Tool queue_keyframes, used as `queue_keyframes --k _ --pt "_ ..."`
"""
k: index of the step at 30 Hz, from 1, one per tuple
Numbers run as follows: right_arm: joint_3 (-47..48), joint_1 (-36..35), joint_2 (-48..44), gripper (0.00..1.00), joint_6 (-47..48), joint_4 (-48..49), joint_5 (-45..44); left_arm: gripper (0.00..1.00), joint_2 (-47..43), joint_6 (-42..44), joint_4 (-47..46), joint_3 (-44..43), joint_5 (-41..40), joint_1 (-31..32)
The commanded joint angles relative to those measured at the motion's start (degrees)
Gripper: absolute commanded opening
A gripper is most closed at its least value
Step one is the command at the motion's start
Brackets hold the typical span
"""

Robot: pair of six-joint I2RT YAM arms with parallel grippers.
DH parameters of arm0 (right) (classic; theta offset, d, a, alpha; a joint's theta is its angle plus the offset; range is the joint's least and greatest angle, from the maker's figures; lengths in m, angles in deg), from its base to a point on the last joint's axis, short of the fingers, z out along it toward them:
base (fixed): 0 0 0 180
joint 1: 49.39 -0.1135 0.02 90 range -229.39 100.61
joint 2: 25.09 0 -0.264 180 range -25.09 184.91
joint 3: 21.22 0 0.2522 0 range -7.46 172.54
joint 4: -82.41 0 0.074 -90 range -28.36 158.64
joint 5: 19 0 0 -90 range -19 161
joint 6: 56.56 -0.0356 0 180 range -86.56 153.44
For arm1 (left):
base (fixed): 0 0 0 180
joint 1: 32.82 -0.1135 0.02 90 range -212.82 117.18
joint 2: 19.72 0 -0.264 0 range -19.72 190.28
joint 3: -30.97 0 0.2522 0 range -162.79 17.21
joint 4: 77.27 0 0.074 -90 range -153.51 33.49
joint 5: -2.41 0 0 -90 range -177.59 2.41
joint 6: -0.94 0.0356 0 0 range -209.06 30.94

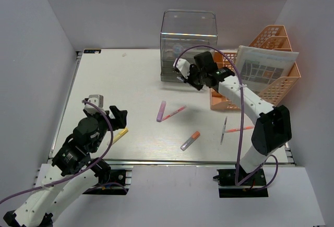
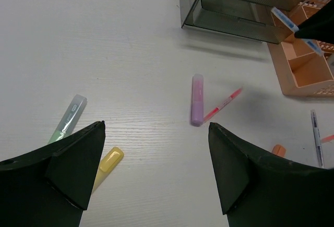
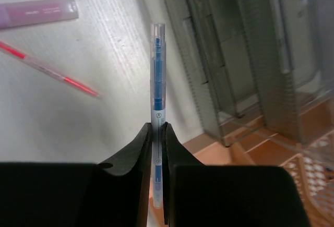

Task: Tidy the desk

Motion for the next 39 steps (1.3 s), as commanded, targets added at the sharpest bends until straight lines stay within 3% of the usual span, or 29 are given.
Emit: queue_keyframes --k 1,6,11,18,20,24,30,34,37,39 --pt "4.91 -0.22 2.37 0.00 11.42 0.06 -1.67 0.90 0.81 0.97 -0.97 0.44 1.22 -0.23" --pt "8.97 -0.22 6.94 0.00 20.21 5.03 -7.71 0.90 1.43 1.05 -0.88 0.44 1.22 -0.23" --pt "8.97 -0.05 9.05 0.00 29.08 10.41 -8.09 0.90 2.31 1.14 -0.88 0.53 1.13 -0.23" --pt "11.25 0.04 15.02 0.02 33.58 13.94 -8.18 0.90 3.10 1.40 -0.79 0.44 1.31 -0.23" --pt "12.04 0.04 16.78 0.05 33.50 14.38 -9.23 0.90 3.10 1.40 -0.79 0.44 1.31 -0.23" --pt "12.92 0.13 19.24 0.22 31.92 16.66 -11.78 0.90 3.01 1.67 -1.06 0.61 1.75 -0.23" --pt "12.75 0.48 19.69 0.40 30.16 17.19 -13.19 0.90 3.01 1.85 -1.23 0.70 2.10 -0.23" --pt "12.48 -0.04 18.55 0.42 28.49 16.31 -12.84 0.90 3.01 2.63 -2.20 1.05 4.89 -0.23" --pt "12.57 0.22 16.27 0.39 26.30 15.00 -11.79 0.88 4.23 4.48 -5.18 2.36 11.03 -0.23" --pt "13.36 0.31 13.11 0.30 21.82 13.42 -9.50 0.84 6.60 5.80 -7.82 2.63 14.65 -0.23"
